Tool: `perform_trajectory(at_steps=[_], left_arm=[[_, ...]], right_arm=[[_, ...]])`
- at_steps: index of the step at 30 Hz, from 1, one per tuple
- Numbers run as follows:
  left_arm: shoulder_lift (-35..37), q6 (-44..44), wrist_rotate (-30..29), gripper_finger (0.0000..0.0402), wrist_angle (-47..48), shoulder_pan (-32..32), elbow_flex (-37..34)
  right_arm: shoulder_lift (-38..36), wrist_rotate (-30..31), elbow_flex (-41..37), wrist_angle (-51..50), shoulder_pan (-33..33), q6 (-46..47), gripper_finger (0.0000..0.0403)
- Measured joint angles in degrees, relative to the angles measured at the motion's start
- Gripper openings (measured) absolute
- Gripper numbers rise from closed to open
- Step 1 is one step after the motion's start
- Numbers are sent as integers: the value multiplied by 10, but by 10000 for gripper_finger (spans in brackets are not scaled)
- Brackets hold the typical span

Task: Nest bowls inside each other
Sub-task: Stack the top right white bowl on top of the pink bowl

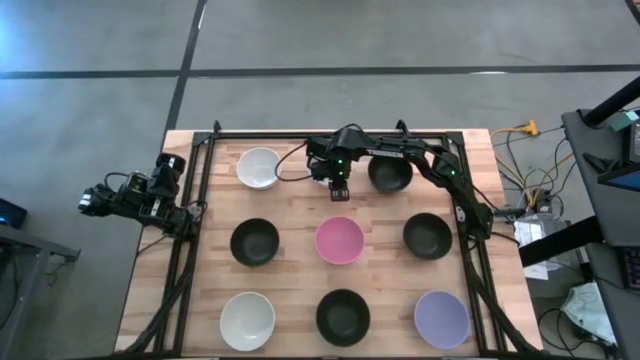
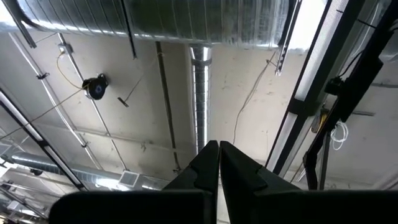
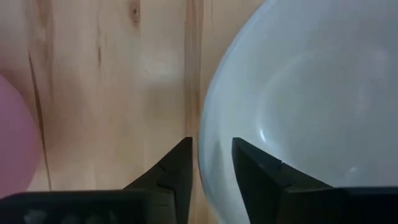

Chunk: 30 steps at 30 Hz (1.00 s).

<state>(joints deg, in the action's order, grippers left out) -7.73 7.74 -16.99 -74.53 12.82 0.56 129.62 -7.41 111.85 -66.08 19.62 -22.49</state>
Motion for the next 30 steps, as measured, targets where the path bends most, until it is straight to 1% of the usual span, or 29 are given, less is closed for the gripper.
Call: perform_trajectory(at_steps=[2,9,15,21,25,27,30], left_arm=[[0,0,0,0,0,0,0],[0,0,0,0,0,0,0],[0,1,0,0,-1,0,0],[0,1,-6,0,-1,0,3],[0,1,-26,0,-1,0,3],[0,1,-50,0,0,0,7],[-1,0,-71,0,0,0,28]], right_arm=[[0,0,0,4,0,-3,90],[-2,4,-10,3,0,-3,18],[-3,4,1,-5,0,3,14],[-9,-5,50,-56,0,25,12],[-38,-8,87,-98,-1,48,12],[-57,-9,104,-120,-2,60,12],[-93,-11,121,-135,-8,76,12]])
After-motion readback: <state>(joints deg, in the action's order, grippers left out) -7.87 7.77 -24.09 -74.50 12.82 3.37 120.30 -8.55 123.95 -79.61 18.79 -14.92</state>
